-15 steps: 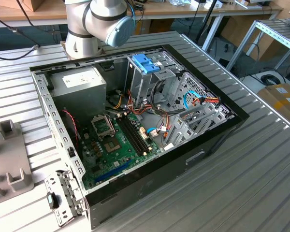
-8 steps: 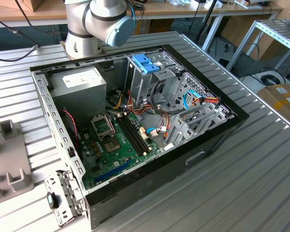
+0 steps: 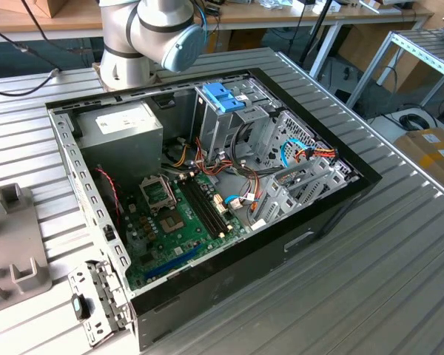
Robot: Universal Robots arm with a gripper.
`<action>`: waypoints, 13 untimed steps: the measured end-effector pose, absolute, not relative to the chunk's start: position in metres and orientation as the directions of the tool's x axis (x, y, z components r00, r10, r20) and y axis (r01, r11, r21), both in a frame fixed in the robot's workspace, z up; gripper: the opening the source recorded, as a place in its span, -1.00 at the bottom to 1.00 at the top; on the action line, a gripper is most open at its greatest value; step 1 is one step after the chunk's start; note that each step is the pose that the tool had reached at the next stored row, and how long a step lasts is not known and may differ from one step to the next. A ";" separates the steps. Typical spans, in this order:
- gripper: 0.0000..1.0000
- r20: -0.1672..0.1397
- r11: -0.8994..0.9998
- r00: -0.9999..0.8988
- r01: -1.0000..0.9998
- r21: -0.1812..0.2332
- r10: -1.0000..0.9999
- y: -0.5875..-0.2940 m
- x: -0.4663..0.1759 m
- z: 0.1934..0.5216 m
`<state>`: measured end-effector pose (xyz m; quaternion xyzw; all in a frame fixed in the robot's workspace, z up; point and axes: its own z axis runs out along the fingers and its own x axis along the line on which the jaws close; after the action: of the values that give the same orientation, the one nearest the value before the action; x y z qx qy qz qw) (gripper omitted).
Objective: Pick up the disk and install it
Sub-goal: 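Pick up the disk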
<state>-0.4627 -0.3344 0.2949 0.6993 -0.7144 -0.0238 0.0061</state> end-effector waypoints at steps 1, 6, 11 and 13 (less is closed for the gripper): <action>0.11 -0.025 0.020 -0.021 -0.999 0.043 -0.999 -0.334 -0.463 0.294; 0.11 -0.025 0.019 -0.020 -0.999 0.043 -0.999 -0.334 -0.463 0.292; 0.11 -0.025 0.019 -0.020 -0.999 0.042 -0.999 -0.334 -0.463 0.292; 0.08 -0.025 0.019 -0.020 -0.999 0.042 -0.999 -0.334 -0.463 0.292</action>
<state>-0.4628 -0.3344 0.2918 0.6998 -0.7139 -0.0238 0.0061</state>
